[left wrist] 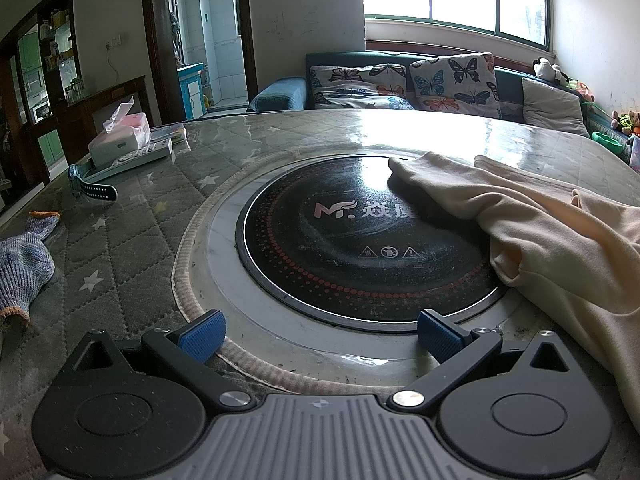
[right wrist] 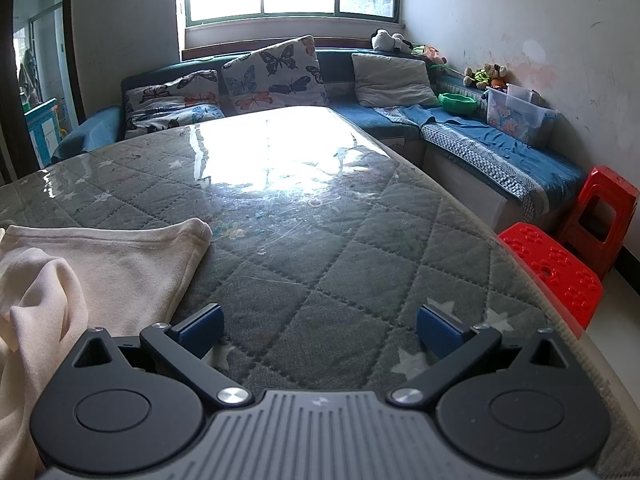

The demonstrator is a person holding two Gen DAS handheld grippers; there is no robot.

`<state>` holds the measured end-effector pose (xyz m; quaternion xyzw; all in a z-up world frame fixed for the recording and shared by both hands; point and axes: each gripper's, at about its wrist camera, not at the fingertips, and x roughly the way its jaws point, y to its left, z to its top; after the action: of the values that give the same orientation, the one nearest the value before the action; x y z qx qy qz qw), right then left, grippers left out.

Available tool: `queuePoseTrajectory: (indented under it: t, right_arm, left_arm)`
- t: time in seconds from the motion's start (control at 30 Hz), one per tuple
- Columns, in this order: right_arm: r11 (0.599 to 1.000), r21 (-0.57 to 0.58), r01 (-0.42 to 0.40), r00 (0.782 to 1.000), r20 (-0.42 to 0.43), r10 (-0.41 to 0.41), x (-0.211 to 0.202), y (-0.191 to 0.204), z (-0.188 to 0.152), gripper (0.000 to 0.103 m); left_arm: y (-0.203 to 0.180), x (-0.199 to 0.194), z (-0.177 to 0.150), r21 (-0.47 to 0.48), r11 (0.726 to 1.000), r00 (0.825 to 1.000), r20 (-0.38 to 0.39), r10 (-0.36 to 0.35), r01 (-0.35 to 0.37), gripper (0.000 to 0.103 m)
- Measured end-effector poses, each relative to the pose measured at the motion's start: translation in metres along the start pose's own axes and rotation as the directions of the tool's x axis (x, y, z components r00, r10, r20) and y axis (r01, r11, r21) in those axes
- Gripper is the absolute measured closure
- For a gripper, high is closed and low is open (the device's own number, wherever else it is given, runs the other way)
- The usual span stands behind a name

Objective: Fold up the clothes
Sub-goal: 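Move both grippers toward the crumpled cream sweatshirt on the table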

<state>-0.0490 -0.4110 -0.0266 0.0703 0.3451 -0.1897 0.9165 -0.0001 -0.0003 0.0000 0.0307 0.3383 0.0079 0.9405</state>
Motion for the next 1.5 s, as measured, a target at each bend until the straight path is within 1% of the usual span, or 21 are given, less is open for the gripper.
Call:
queuePoseTrajectory:
  t: [0.37, 0.57, 0.73, 0.83, 1.0, 1.23, 1.5]
  right_arm:
    - [0.998, -0.043, -0.048, 0.997, 0.060, 0.050, -0.049, -0.001, -0.010, 0.000]
    - [0.993, -0.073, -0.090, 0.991, 0.088, 0.096, -0.084, 0.003, -0.018, 0.000]
    - [0.987, -0.054, -0.150, 0.984, 0.084, 0.154, -0.103, 0.008, -0.024, 0.000]
    - [0.979, -0.090, -0.185, 0.978, 0.083, 0.192, -0.114, 0.016, -0.029, 0.000]
    - [0.969, -0.152, -0.193, 0.976, 0.072, 0.206, -0.126, 0.028, -0.041, 0.000]
    - [0.957, -0.180, -0.229, 0.970, 0.046, 0.241, -0.136, 0.035, -0.056, 0.000]
    - [0.952, -0.193, -0.239, 0.968, 0.035, 0.250, -0.148, 0.037, -0.066, 0.000]
  left_arm:
    - [-0.003, -0.001, -0.001, -0.002, 1.000, 1.000, -0.012, 0.009, -0.009, 0.000]
    - [-0.016, -0.022, 0.000, 0.003, 1.000, 1.000, -0.019, -0.017, 0.017, 0.000]
    - [-0.029, -0.042, 0.000, 0.008, 0.999, 0.999, -0.026, -0.043, 0.043, 0.000]
    - [-0.040, -0.053, -0.003, 0.019, 0.998, 0.998, -0.036, -0.060, 0.061, 0.000]
    - [-0.058, -0.066, -0.013, 0.047, 0.996, 0.995, -0.059, -0.076, 0.079, 0.000]
    - [-0.071, -0.078, -0.021, 0.062, 0.994, 0.993, -0.081, -0.088, 0.093, 0.000]
    - [-0.081, -0.086, -0.030, 0.095, 0.990, 0.990, -0.107, -0.093, 0.103, 0.000]
